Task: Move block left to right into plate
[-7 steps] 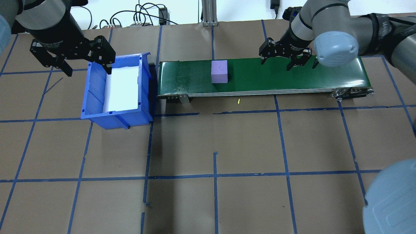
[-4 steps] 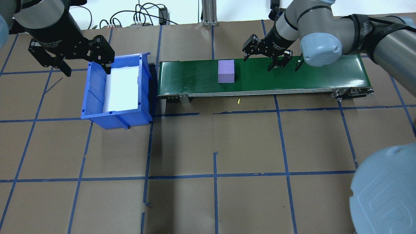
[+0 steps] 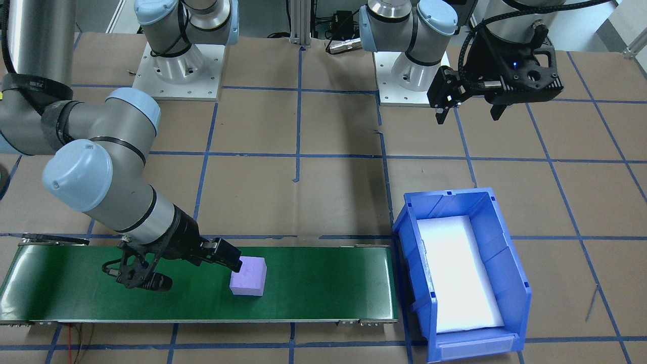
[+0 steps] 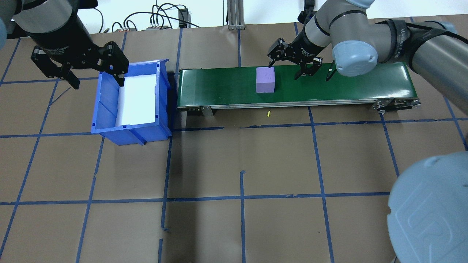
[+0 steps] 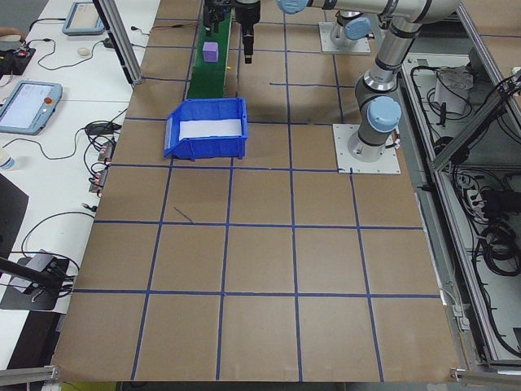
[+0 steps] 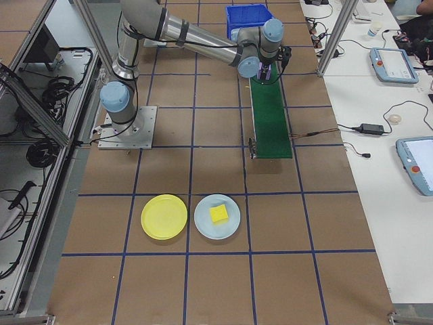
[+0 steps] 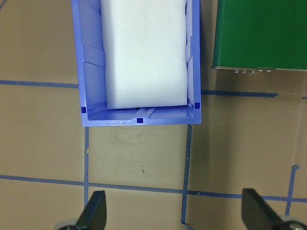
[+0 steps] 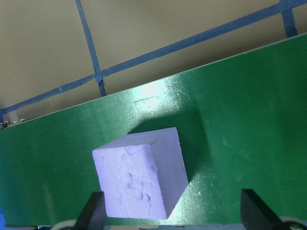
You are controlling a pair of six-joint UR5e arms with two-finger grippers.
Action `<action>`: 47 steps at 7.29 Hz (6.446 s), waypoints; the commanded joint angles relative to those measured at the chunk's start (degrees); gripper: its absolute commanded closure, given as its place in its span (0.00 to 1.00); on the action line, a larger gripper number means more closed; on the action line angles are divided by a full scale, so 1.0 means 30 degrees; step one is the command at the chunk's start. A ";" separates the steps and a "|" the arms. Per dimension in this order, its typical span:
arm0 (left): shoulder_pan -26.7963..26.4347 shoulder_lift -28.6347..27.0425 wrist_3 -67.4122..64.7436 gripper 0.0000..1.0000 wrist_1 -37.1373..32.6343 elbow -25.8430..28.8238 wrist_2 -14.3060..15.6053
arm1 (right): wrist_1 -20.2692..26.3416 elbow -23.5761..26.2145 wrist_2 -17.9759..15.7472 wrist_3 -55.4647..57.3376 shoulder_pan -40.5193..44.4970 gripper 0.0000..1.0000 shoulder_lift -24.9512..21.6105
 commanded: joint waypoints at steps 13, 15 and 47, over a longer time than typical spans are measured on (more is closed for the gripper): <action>0.0000 -0.0234 0.0326 0.00 0.1311 -0.0338 -0.0055 | 0.0550 0.1101 -1.0502 -1.5373 -0.3350 0.66 -0.2177; 0.0000 -0.0234 0.0384 0.00 0.1370 -0.0367 -0.0055 | 0.0352 0.3003 -1.0538 -2.1232 -0.8031 0.65 -0.4022; 0.0000 -0.0351 0.0295 0.00 0.1546 -0.0455 -0.0026 | 0.8993 0.0991 -0.8663 -0.6023 0.1349 0.00 -0.8249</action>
